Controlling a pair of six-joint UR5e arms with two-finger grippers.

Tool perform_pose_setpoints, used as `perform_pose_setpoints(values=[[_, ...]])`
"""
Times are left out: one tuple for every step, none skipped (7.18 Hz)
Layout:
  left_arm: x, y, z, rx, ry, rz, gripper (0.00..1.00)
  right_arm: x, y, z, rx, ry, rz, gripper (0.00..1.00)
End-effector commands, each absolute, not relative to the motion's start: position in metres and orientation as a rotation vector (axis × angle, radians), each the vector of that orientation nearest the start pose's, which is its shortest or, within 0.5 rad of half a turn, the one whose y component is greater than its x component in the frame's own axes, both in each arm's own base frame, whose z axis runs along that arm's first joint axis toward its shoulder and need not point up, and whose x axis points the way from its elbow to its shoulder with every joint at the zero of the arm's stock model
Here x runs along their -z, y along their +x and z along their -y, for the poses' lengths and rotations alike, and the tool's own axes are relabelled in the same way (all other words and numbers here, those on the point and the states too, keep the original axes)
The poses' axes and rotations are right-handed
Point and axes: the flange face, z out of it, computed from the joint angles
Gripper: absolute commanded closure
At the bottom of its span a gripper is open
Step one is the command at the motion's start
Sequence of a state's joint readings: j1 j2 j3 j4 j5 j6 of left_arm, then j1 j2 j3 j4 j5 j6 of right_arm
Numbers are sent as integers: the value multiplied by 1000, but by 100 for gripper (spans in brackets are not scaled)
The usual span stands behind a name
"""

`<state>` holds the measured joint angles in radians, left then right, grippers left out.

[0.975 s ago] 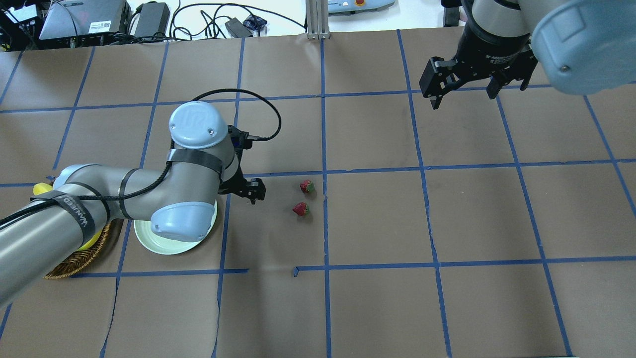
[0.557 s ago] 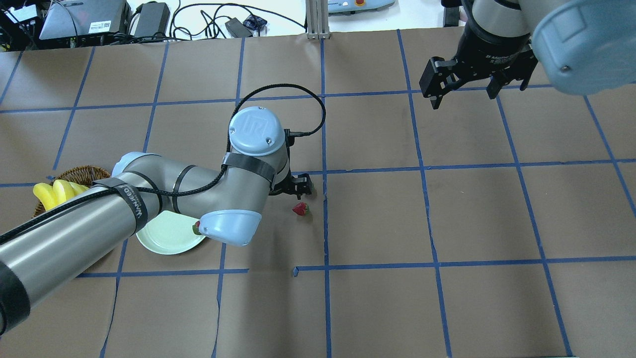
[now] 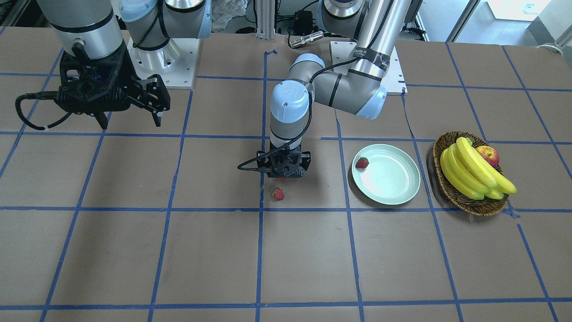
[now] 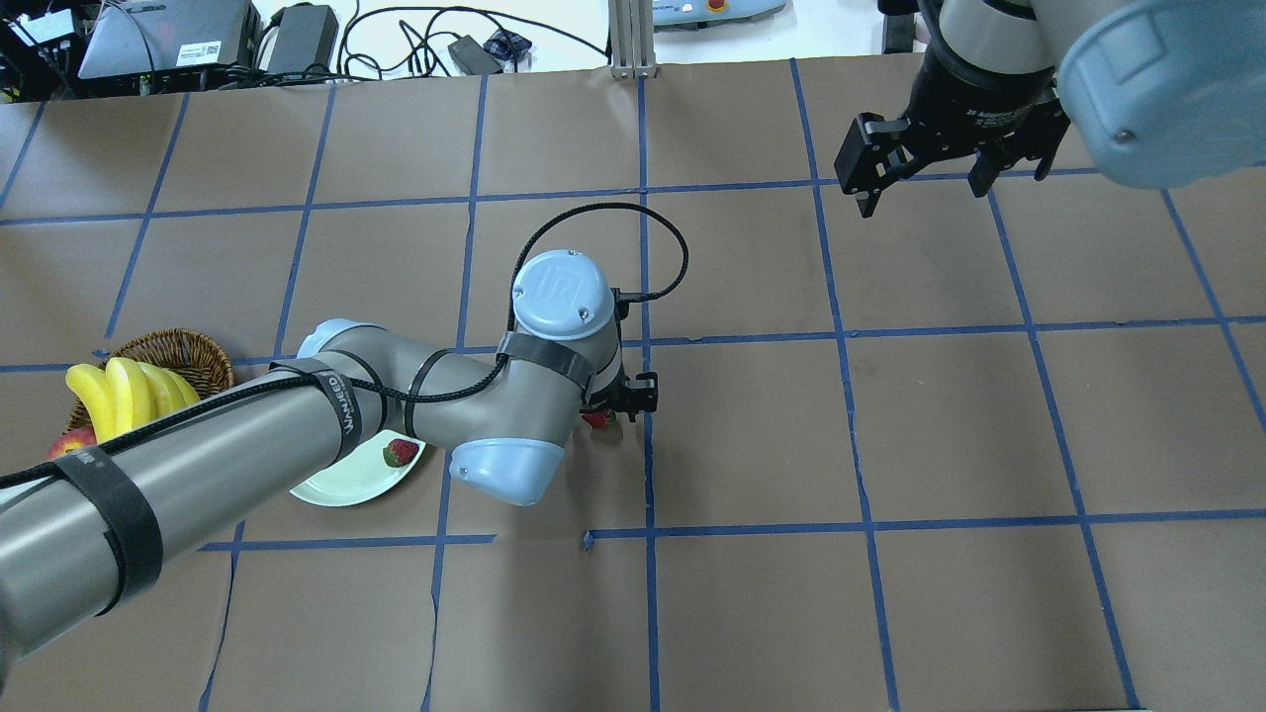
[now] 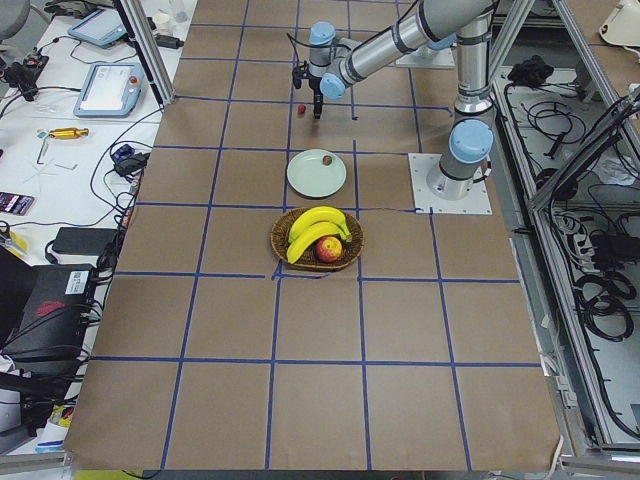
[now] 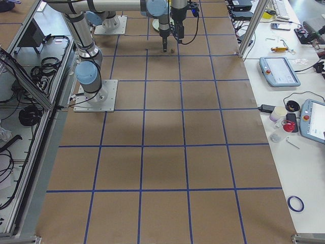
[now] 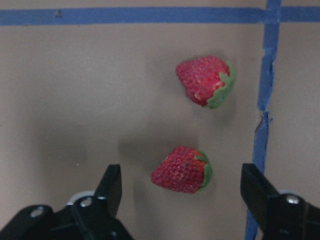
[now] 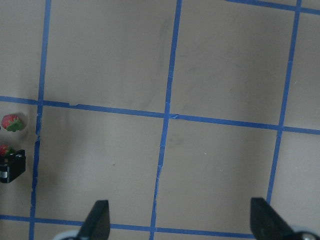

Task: Collect all strawberries into plate
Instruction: 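Move the left gripper to the next strawberry and grasp it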

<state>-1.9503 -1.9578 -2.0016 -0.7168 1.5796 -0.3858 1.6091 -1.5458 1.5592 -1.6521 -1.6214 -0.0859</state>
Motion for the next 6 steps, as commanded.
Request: perform_pose_setpoints(values=[[-173, -321, 446, 67, 12, -3146, 82, -489, 148, 504, 106, -195, -3186, 0], [-191, -319, 446, 115, 37, -3149, 89, -489, 148, 505, 103, -198, -3186, 0], [-207, -306, 450, 134, 64, -3115, 88, -489, 148, 505, 103, -196, -3186, 0], [-219, -273, 458, 84, 96, -3047, 87, -489, 148, 505, 106, -195, -3186, 0], [-229, -237, 464, 17, 142, -3023, 87, -489, 148, 505, 103, -196, -3186, 0], [-232, -200, 468, -37, 174, -2969, 87, -489, 148, 505, 103, -196, -3186, 0]])
